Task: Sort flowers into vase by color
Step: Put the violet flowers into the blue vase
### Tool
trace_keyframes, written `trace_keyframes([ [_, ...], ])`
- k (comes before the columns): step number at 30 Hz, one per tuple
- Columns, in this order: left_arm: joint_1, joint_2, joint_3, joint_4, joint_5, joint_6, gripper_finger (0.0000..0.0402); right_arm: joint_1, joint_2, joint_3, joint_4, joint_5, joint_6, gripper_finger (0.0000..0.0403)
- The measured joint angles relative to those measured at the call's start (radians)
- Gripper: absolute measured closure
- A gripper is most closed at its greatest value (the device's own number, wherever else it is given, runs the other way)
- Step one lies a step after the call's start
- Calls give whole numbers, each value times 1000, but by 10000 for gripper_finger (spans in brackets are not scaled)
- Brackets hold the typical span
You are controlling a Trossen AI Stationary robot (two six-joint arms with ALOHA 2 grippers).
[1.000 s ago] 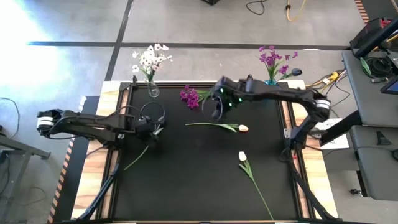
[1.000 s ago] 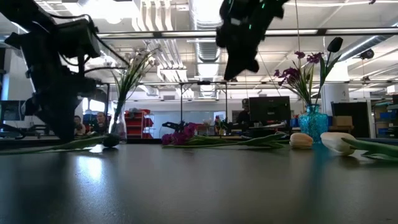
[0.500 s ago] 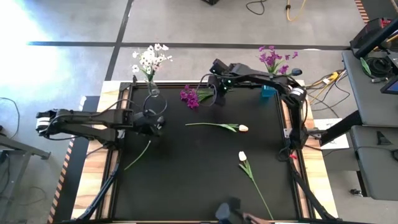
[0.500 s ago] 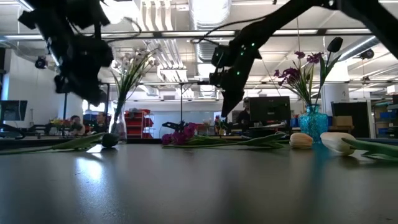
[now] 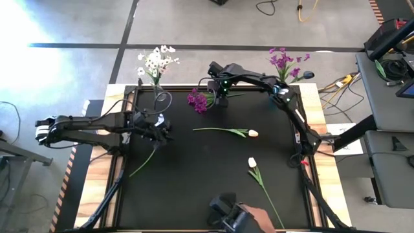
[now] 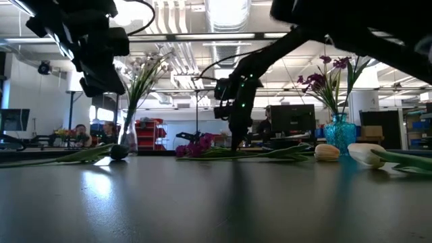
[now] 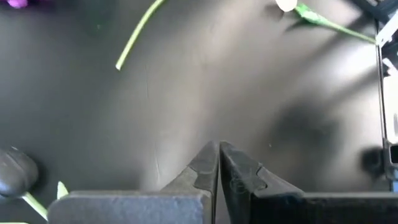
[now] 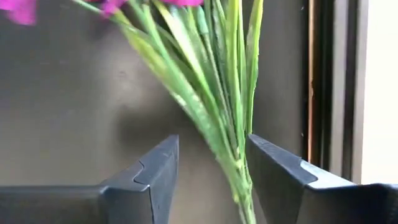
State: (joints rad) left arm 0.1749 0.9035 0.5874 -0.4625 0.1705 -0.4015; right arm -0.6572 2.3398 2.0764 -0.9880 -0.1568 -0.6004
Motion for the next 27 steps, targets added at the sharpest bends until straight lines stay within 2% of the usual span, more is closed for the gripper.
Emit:
trace_keyframes([
  [4, 0, -2, -18, 0, 16, -2, 401, -5, 79, 101, -68, -1, 20, 232],
  [7, 0, -2, -22, 3, 17, -3, 401, -5, 116, 156, -111, 3, 41, 254],
  [10, 0, -4, -17, 3, 17, -3, 401, -8, 126, 173, -119, 0, 65, 294],
  [14, 1, -23, -13, 8, -1, -3, 401, -7, 117, 179, -138, -1, 62, 371],
  [19, 28, -67, -13, 8, -33, -8, 401, -15, 40, 175, -141, -60, 108, 386],
  [27, 90, -146, 13, 24, -99, 0, 402, -25, -206, 113, -35, -87, 224, 388],
])
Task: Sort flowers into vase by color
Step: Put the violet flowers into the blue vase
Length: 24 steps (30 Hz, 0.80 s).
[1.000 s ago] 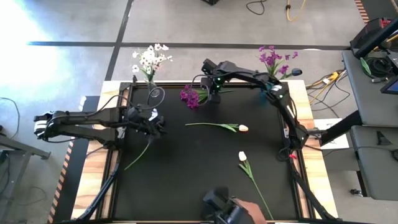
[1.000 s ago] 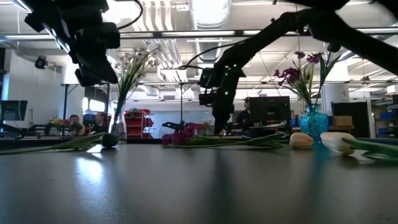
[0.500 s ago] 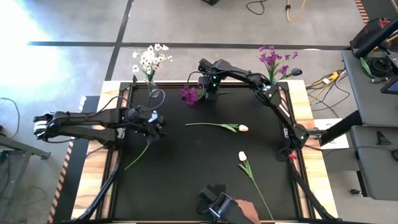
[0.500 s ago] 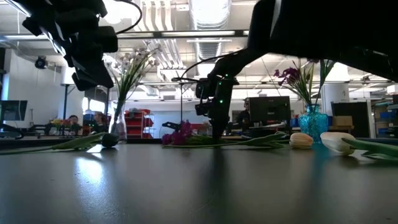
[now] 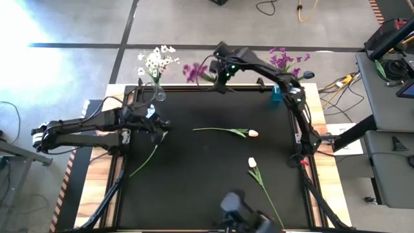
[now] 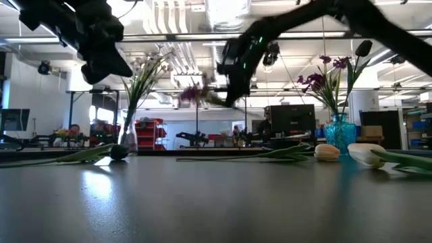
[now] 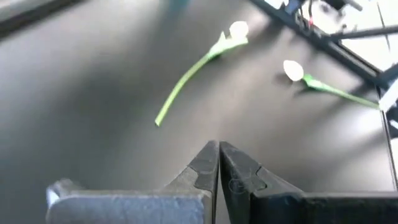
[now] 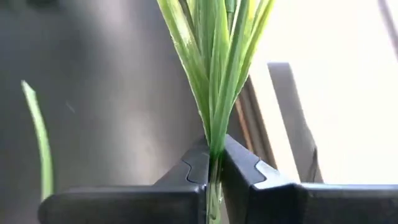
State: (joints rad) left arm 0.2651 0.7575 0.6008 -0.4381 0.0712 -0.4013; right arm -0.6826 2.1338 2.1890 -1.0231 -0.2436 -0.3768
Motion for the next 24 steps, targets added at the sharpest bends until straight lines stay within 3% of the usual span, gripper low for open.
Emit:
trace_keyframes([
  [4, 29, -23, 13, 5, -3, 22, 402, -3, -198, -128, 151, 22, 67, 389],
  [8, 59, -34, 40, 4, -8, 22, 402, -3, -419, -353, 334, 150, 115, 390],
  [16, 117, -24, 116, 7, -10, 68, 401, 46, -831, -816, 675, 574, 208, 390],
  [20, 144, -15, 144, 5, -10, 91, 401, 76, -954, -989, 782, 806, 254, 390],
  [24, 161, -4, 168, 4, -10, 127, 401, 74, -1016, -1116, 841, 967, 257, 390],
])
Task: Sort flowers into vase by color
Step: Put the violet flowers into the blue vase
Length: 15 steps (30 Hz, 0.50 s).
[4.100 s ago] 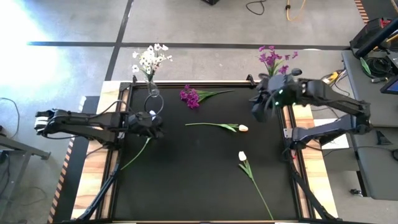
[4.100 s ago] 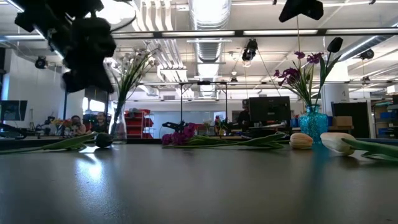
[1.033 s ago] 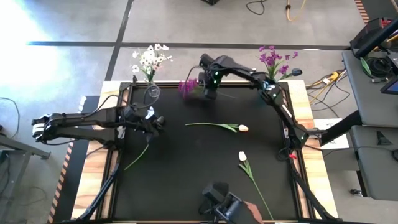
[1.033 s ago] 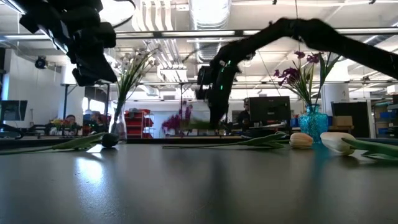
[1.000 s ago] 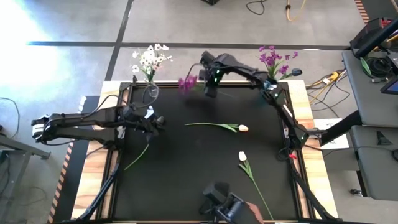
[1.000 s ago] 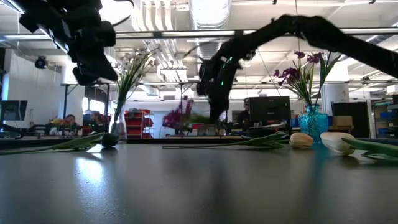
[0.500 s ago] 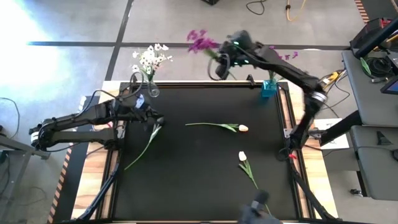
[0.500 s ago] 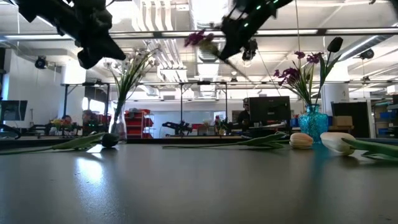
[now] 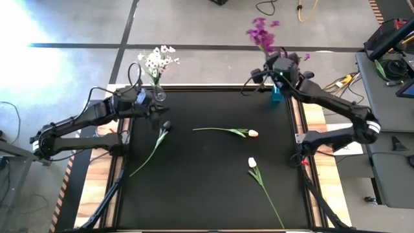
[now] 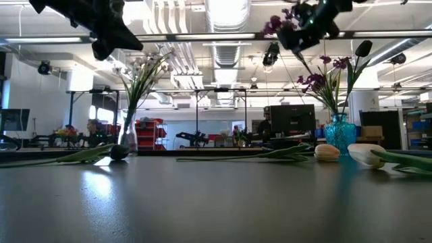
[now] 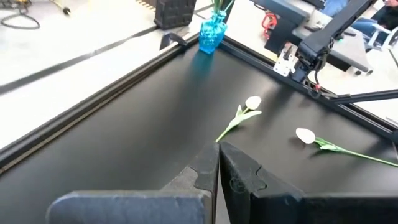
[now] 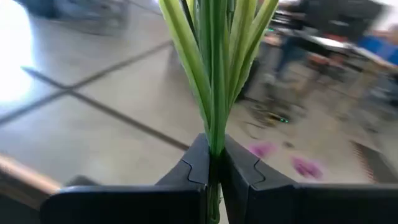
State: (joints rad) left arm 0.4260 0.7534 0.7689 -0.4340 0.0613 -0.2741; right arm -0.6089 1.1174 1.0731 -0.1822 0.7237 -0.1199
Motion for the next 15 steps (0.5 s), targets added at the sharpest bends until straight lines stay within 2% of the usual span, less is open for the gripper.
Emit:
trace_keyframes([
  [2, 5, 7, 9, 0, 0, 12, 401, -9, -20, -56, 44, 17, -29, 390],
  [10, 8, 31, 21, -1, 0, 24, 401, -102, -82, -235, 245, -50, -88, 390],
  [15, 8, 23, 21, -1, 1, 7, 401, -112, -134, -238, 292, -83, -57, 391],
])
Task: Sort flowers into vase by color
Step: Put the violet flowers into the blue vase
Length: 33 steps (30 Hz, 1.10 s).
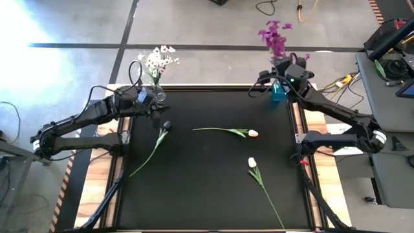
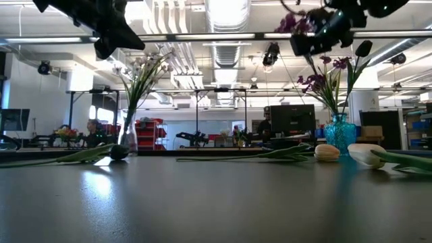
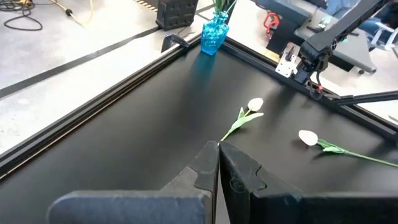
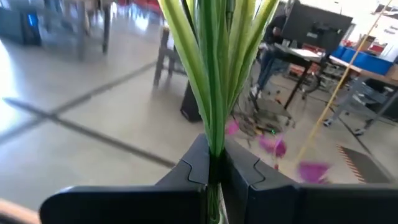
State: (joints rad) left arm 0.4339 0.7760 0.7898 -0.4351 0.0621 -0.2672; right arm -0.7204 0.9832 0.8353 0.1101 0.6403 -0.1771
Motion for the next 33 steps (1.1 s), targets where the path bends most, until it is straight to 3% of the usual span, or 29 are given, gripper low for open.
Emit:
trace_keyframes([
  [7, 0, -8, 4, 0, 0, -3, 401, 0, -17, 158, -22, 111, 25, 391],
  [15, 0, -8, 15, 0, 1, 19, 401, -38, 73, 329, -61, 248, -23, 391],
  [23, 0, -8, 15, -1, 1, 22, 401, -45, 161, 342, -67, 436, -11, 391],
  [33, 0, -10, 15, -21, 1, 24, 401, -47, 164, 249, -69, 470, 108, 391],
])
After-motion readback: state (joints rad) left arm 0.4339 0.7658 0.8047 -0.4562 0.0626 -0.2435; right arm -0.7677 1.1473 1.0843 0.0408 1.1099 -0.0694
